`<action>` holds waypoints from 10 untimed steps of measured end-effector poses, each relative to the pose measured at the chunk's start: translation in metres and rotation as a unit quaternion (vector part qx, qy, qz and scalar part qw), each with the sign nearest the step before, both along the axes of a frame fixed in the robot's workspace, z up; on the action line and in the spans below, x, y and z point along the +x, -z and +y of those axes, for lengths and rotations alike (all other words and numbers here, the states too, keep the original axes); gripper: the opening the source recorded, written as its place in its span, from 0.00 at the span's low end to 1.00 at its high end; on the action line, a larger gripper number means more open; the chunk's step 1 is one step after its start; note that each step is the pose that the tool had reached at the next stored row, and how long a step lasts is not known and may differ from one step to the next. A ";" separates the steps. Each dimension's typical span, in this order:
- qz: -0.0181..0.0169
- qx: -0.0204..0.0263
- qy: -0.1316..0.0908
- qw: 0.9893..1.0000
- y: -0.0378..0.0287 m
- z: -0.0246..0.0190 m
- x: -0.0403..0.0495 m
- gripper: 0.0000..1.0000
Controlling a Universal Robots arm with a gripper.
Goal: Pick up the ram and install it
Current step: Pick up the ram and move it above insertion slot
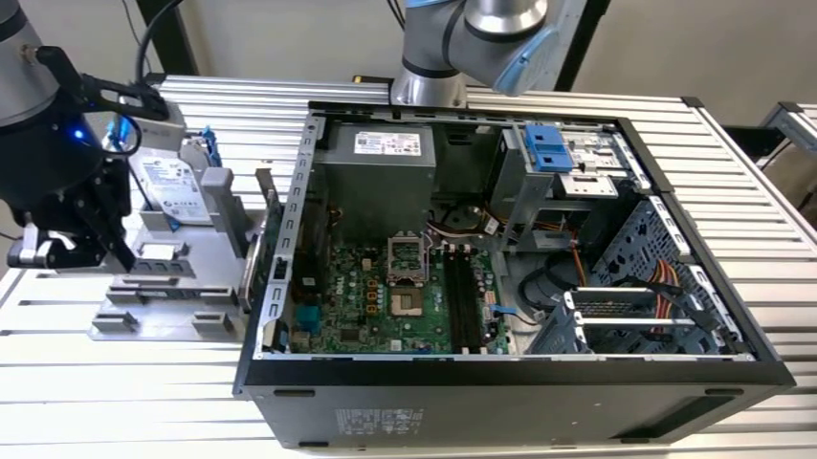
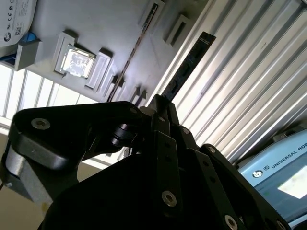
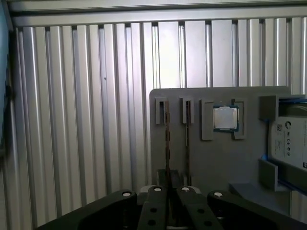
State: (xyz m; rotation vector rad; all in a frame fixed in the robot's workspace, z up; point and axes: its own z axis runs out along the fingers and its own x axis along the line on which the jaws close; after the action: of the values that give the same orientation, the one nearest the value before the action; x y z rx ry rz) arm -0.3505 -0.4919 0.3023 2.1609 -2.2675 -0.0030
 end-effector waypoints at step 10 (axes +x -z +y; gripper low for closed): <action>0.000 0.000 0.000 1.000 -0.0077 0.0001 -0.0001 0.00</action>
State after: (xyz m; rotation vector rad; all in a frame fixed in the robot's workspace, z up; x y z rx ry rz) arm -0.3506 -0.4919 0.3099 2.1606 -2.2676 -0.0030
